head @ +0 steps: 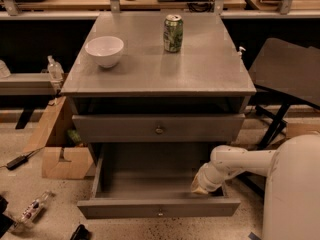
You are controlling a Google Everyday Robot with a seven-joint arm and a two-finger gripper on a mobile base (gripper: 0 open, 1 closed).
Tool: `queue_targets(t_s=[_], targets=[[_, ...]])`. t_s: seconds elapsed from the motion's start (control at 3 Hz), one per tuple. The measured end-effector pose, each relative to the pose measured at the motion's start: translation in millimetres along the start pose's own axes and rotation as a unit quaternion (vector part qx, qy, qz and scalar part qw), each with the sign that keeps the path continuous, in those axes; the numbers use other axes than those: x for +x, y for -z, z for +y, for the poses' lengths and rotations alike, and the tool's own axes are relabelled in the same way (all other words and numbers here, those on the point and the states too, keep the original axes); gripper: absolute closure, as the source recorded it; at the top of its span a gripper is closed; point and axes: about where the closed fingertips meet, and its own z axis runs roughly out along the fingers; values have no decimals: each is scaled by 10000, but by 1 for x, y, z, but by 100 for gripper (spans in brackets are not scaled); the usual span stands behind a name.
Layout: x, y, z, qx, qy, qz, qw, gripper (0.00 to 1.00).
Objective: Open middle drawer
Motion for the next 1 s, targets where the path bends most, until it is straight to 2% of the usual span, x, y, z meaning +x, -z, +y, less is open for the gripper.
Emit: queue_targets(t_s=[0.33,1.0], targets=[[-5,-11,23,-74,-57,-191,9998,100],[-7,-9,31,-65,-109,-248,9996,100]])
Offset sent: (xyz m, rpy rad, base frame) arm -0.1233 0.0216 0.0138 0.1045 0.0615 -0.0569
